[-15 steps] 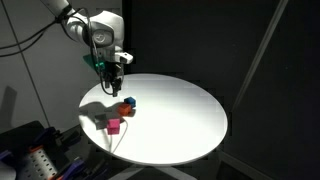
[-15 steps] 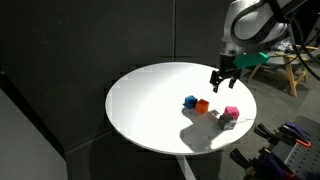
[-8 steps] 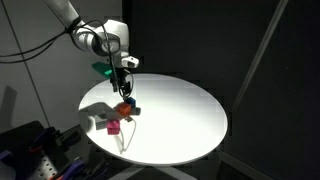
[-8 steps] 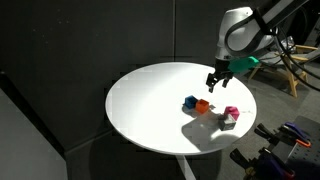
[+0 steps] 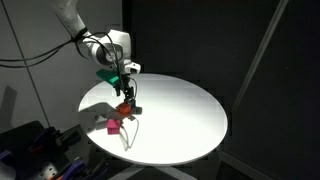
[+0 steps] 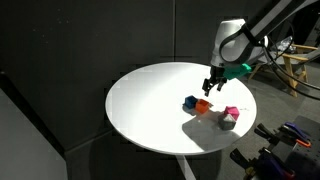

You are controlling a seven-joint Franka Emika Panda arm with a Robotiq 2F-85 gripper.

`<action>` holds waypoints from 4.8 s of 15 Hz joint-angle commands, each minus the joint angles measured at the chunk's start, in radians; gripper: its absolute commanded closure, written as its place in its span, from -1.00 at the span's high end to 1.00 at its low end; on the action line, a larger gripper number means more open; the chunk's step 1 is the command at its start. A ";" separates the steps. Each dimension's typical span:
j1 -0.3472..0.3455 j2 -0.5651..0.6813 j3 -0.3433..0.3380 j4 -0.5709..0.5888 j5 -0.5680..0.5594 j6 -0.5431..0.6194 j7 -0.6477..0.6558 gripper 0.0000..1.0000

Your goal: Put the orange block on the pink block

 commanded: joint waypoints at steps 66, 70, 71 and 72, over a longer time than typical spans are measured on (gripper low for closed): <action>-0.010 -0.147 -0.033 -0.003 -0.009 -0.214 -0.068 -0.56; -0.011 -0.211 -0.033 -0.070 -0.014 -0.216 -0.064 -0.56; -0.012 -0.222 -0.032 -0.085 -0.010 -0.221 -0.069 -0.56; -0.012 -0.231 -0.033 -0.102 -0.015 -0.221 -0.064 -0.56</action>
